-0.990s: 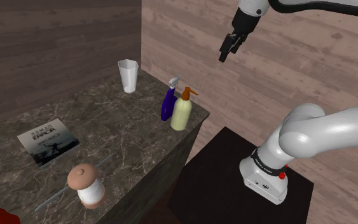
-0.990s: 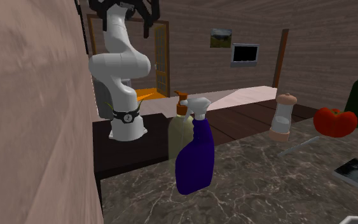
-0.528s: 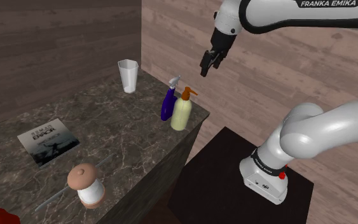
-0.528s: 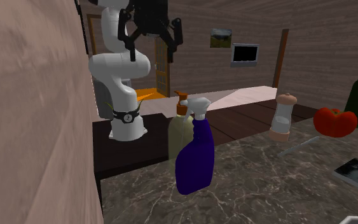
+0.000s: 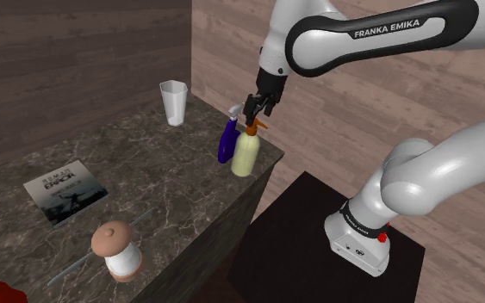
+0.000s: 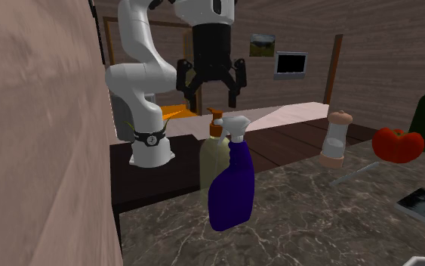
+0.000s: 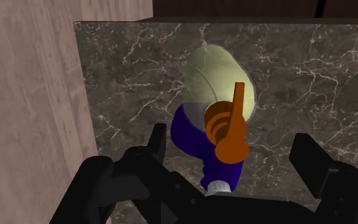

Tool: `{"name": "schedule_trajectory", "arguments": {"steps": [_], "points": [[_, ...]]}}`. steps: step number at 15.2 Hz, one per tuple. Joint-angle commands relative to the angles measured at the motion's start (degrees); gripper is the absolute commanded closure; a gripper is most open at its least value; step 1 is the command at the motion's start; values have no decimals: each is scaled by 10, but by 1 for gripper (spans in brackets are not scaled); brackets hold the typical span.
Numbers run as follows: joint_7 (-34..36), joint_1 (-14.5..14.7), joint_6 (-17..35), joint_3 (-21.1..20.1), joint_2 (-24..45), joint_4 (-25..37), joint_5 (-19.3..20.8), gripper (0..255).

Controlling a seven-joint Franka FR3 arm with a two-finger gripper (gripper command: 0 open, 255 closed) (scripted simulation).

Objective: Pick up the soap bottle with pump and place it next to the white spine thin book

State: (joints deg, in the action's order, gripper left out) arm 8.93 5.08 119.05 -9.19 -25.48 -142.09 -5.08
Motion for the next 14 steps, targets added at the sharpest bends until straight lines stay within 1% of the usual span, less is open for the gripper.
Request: {"name": "schedule_trajectory", "arguments": {"steps": [1, 7, 14], "points": [[2, 2, 16, -3, 11, -6, -3, 0], [3, 2, 64, -6, 32, -33, -4, 0], [3, 2, 64, -6, 32, -33, -4, 0]]}}
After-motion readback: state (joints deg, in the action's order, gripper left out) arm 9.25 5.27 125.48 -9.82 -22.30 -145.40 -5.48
